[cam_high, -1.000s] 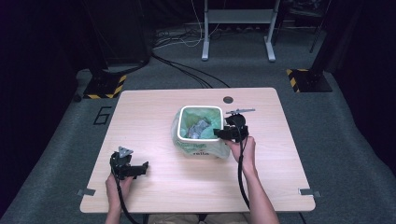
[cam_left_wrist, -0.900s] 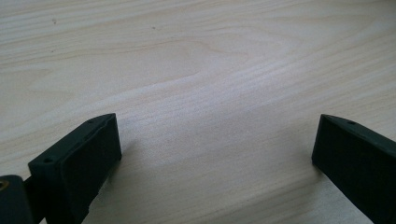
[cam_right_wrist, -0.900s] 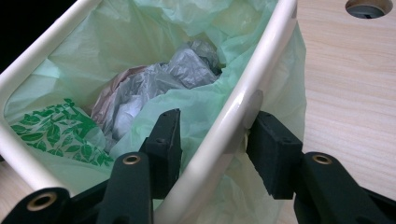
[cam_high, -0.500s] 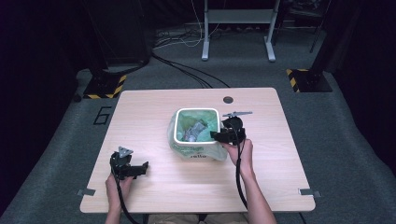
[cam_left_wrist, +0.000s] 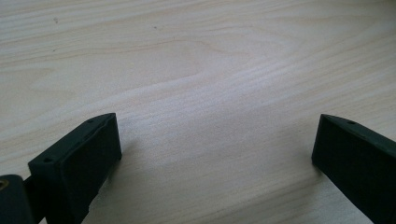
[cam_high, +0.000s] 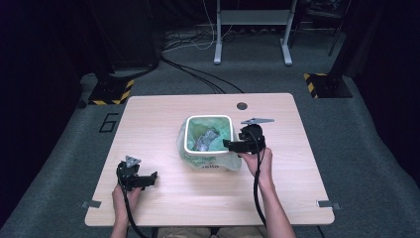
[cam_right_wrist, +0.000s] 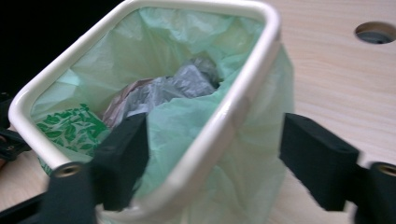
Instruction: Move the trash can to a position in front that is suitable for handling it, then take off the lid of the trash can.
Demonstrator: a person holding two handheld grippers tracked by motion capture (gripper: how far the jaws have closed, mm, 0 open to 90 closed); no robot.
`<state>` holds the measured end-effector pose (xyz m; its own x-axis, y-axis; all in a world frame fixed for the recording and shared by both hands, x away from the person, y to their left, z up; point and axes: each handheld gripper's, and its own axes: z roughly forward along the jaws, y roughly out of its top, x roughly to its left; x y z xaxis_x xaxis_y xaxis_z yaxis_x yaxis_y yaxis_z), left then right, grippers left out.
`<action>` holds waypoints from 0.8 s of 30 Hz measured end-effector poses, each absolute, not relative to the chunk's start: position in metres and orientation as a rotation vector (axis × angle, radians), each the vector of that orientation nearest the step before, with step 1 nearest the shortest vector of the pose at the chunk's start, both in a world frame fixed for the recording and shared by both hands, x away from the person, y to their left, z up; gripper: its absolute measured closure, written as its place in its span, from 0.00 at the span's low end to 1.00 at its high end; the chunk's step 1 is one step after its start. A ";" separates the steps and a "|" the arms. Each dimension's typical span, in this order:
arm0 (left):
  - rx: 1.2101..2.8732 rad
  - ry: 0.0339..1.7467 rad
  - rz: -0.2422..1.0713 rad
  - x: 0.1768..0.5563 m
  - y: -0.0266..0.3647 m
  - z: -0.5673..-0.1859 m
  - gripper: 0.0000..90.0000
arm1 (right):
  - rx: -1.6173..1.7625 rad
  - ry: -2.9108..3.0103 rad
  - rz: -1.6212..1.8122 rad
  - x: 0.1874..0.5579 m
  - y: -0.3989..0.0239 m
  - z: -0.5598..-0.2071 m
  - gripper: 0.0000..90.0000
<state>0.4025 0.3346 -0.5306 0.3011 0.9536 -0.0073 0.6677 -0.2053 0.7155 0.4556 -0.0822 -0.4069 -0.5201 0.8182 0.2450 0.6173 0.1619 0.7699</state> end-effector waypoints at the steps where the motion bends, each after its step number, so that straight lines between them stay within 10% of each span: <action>1: 1.954 1.440 0.597 0.403 0.334 -0.531 0.01 | 1.395 2.203 1.282 0.455 -0.084 -0.406 0.18; 24: 1.972 1.514 0.582 0.400 0.333 -0.525 0.05 | 1.285 2.165 1.149 0.434 -0.130 -0.396 0.02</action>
<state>0.4004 0.3332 -0.5247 0.2605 0.9655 -0.0067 0.7125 -0.1876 0.6761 0.4337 -0.1300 -0.3961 -0.5143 0.8532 0.0864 0.5499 0.2508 0.7967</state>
